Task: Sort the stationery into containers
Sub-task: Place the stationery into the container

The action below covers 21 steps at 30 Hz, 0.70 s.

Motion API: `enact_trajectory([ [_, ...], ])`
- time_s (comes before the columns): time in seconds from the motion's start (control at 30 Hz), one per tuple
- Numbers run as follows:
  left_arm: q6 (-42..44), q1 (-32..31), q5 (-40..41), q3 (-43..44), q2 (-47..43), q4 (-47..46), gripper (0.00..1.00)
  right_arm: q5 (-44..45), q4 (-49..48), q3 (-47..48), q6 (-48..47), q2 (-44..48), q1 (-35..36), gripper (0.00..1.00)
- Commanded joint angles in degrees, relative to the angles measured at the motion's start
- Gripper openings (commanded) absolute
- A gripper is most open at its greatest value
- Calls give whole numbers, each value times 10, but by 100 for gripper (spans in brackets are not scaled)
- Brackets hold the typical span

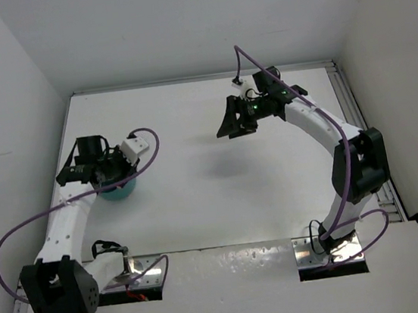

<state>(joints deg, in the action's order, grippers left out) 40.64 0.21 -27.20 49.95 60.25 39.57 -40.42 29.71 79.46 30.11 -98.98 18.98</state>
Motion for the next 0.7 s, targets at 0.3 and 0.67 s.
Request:
enact_trajectory([
  [0.3, 211, 137, -157, 39, 42, 59, 0, -2, -14, 3, -8, 15, 9, 58],
  [0.67, 301, 211, -247, 21, 71, 85, 3, 14, -9, 11, -14, 15, 7, 57],
])
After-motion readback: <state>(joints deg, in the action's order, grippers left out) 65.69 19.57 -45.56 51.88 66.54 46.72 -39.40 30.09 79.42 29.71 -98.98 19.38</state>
